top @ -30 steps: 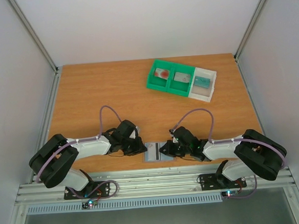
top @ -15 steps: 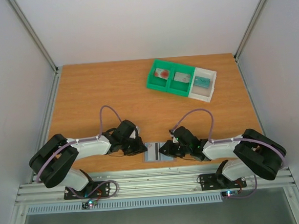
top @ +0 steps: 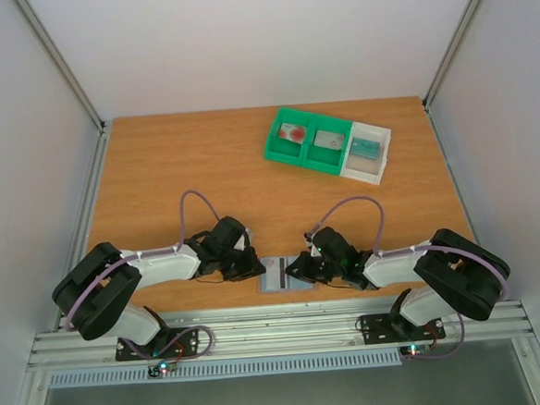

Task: Take the credit cards out of the card holder

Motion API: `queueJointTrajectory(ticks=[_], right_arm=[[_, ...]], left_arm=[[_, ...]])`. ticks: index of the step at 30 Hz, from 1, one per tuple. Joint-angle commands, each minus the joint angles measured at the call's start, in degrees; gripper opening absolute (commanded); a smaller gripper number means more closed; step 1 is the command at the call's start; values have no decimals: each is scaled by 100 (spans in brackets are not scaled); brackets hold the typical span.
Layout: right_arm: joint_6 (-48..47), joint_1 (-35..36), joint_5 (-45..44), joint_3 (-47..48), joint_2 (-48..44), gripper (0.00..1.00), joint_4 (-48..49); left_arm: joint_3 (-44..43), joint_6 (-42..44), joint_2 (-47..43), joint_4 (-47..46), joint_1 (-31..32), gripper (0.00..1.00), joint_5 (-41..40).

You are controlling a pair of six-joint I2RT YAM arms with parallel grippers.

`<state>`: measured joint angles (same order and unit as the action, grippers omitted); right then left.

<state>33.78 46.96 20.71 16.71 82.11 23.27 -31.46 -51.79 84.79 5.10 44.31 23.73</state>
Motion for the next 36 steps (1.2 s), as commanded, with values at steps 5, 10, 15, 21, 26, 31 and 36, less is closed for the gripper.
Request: queueJointTrajectory(ticks=[5,10,15,21,26,31,36], right_arm=[[-204,33,-439,-188,-598,1,-719],[-234,-2,-449,-230,-771,1,-826],[-379,-4,-124,-46,-735,7,-720],[-300,-3,106,65,-219,17,-192],[-169,6,241,62,262,14,289],[-166,6,113,-16,267,1,186],[-416,-3,-154,-123,-202,1,-262]], left_arm=[[61,117,216,448,25,14,-432],[59,117,256,451,25,14,-443],[71,99,239,393,25,14,-402],[71,86,252,359,25,14,-367],[89,75,253,335,25,14,-353],[93,102,253,389,25,14,-394],[79,142,341,442,25,14,-451]])
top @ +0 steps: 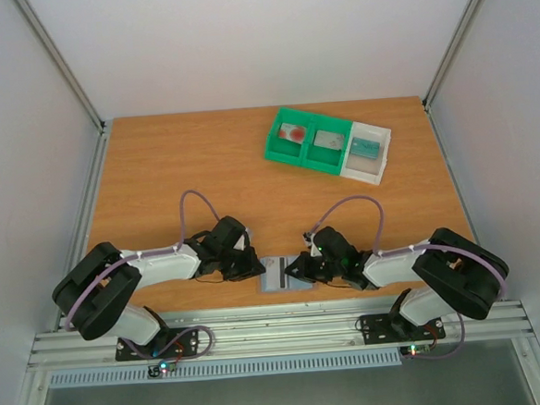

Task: Take the credit cards out of the card holder

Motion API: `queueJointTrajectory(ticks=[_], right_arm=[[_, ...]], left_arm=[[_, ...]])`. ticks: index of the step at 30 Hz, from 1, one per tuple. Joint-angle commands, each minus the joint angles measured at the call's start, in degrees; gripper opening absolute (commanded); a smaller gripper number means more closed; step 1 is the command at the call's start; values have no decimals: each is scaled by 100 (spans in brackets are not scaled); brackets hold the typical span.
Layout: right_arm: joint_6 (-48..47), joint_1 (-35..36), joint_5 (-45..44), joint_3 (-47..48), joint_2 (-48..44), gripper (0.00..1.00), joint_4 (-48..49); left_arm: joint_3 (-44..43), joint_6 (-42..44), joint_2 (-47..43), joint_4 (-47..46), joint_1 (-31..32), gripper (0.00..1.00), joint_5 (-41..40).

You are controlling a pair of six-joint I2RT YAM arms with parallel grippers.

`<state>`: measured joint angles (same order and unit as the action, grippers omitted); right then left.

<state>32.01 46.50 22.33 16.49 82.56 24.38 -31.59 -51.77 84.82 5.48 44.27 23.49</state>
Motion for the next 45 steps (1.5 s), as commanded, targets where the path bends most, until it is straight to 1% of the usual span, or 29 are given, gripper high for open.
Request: queueJointTrajectory(ticks=[1,10,13,15,17,19,24,29,32,37,41,45], right_arm=[[-306,43,-386,-110,-386,1,-538],[-586,18,-658,-198,-913,1,-1002],[-593,7,-577,-188,-980,1,-1013],[-576,8,-375,-137,-939,2,-904],[-475,8,-209,-95,-891,9,-779],[-351,4,-86,-109,-806,12,-543],[-141,8,111,-104,-418,12,-25],[-61,9,129,-146,-181,12,193],[-32,7,121,-146,-113,12,233],[-37,8,35,-155,-129,12,168],[-5,5,34,-194,-80,11,247],[18,8,22,-233,-83,11,295]], left_arm=[[88,147,361,406,30,14,-432],[60,166,370,492,29,14,-475],[63,163,362,468,29,14,-425],[18,129,276,496,33,15,-348],[-68,115,115,652,37,18,-326],[-156,111,-98,775,38,20,-317],[-296,-55,-362,745,40,28,-103],[-317,-198,-480,552,38,29,-94],[-368,-189,-450,338,42,24,6],[-397,-114,-122,-105,49,15,273],[-376,-51,130,-200,47,4,251],[-337,6,337,-203,47,0,157]])
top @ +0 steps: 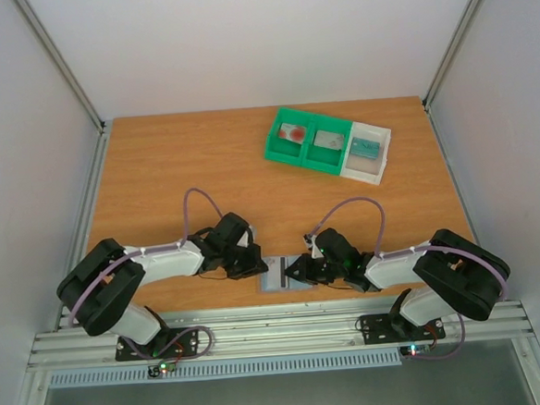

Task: Take the credit cards out of the card holder

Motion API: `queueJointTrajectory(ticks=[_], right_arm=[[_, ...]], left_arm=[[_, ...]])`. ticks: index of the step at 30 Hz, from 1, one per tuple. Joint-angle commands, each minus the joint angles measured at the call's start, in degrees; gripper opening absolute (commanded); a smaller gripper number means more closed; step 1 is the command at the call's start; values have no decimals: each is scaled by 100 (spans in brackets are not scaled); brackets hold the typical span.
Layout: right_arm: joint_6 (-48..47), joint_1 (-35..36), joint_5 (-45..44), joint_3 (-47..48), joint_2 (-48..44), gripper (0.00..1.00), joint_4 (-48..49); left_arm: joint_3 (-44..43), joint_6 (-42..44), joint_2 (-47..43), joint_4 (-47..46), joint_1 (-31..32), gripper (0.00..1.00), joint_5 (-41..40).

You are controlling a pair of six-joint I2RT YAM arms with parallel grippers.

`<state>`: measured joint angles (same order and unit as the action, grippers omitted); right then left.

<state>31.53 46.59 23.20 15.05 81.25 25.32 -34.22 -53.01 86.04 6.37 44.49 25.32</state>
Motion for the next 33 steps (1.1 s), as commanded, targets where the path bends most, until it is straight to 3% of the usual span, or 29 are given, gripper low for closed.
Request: queueJointTrajectory(ticks=[1,8,12,26,33], right_arm=[[71,-1,-66,-90,49,12,206],[107,-1,-61,-97,113,12,365],[133,-3,-173,-139,69,1,395],[111,-39,-356,-457,-310,1,290],[367,-267,-208,-741,-284,1,752]], left_arm=[[-52,139,266,-312,25,0,-23],[227,-69,421,-576,70,0,34],[274,-74,305,-338,76,0,-163],[204,75,295,144,87,4,-432],[189,141,319,253,91,3,-509]])
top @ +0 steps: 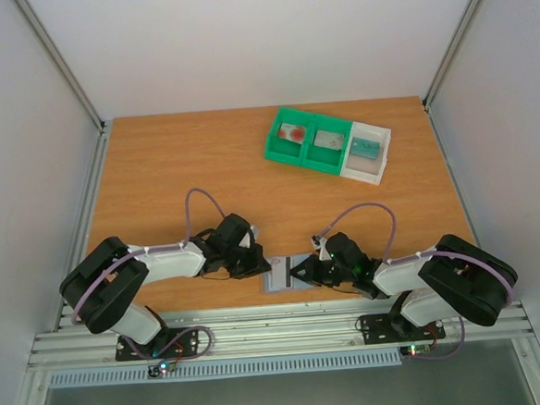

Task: Take the credit cards out of the card holder

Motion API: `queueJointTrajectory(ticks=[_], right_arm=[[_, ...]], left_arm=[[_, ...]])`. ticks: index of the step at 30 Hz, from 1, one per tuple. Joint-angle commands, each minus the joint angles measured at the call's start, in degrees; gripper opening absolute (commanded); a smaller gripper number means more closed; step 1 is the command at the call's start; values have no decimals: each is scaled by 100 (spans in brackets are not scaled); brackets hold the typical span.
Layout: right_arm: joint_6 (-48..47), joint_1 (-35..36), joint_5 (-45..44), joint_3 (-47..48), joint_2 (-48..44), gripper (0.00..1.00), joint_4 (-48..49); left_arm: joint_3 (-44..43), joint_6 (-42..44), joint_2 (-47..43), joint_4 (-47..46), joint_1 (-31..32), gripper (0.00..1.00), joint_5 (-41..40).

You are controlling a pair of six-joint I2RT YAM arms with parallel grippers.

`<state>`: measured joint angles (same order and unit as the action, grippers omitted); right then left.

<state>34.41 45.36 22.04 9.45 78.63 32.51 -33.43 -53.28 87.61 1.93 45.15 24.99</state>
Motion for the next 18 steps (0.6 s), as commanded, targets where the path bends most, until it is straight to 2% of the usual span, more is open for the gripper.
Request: queueJointTrajectory(ticks=[1,14,16,18], right_arm=[[82,-170,-76,-205,-19,1,32],[73,-252,115,-187,-22,1,-5],[61,-247,105,-142,-138,1,-243],[2,-250,66,38,-317,1,-875]], left_arm=[[122,168,158,701,27,4,-480],[148,199,210,724,21,4,-504],[120,235,234,760,26,4,-517],[93,272,291,792,29,5,-511]])
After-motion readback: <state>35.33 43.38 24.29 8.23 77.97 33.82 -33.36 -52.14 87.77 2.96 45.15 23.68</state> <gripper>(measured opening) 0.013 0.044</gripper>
